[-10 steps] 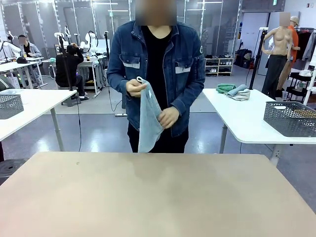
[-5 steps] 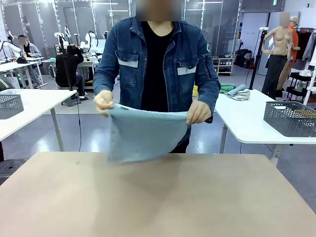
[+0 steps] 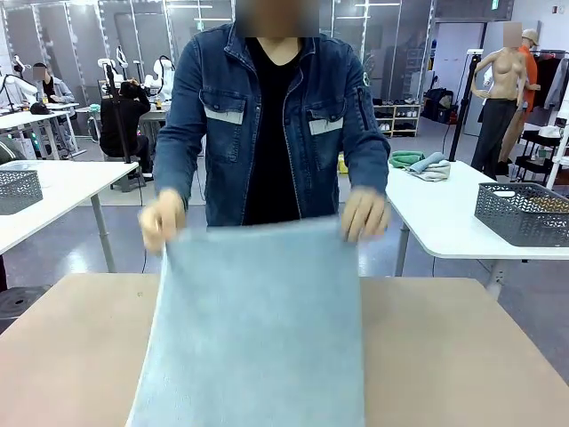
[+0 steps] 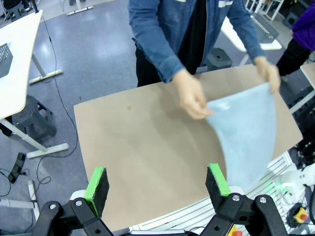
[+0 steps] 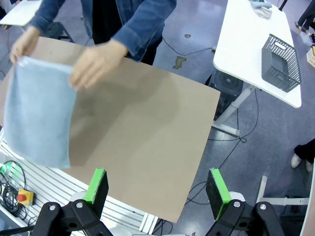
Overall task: Fold the towels and place them in the basket.
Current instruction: When a person lays out a Towel with hook on the table, fold it in half twice.
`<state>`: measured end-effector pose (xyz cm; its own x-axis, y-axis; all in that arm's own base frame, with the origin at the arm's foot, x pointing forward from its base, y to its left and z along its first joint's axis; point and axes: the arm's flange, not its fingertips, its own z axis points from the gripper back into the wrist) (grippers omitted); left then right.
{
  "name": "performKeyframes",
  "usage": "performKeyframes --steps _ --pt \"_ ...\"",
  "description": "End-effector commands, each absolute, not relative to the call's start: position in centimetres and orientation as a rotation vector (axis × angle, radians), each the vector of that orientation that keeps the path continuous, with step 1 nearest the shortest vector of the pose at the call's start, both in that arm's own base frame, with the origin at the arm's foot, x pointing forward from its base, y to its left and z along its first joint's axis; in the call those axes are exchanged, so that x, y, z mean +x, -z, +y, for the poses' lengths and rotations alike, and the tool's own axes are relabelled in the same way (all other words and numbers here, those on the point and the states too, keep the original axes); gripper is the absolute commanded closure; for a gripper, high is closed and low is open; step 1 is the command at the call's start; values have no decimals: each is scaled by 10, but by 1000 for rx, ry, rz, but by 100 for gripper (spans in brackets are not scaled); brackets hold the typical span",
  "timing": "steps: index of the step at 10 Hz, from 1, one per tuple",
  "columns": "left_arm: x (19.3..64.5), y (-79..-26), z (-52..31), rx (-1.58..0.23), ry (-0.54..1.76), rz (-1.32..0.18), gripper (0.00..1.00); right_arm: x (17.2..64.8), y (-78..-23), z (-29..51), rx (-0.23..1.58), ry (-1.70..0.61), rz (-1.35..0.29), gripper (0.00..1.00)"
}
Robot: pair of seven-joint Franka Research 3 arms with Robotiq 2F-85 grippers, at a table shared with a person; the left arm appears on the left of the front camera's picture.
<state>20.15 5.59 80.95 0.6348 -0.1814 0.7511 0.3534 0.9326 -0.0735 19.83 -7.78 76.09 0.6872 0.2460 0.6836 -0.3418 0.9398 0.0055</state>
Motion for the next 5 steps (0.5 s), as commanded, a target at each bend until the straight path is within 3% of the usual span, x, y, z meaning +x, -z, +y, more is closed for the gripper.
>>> performKeyframes --steps 1,5 --pt "200 -811 54 -221 316 -832 0 196 -760 -78 135 -328 -742 0" --pt "200 -811 54 -221 316 -832 0 196 -760 -78 135 -328 -742 0"
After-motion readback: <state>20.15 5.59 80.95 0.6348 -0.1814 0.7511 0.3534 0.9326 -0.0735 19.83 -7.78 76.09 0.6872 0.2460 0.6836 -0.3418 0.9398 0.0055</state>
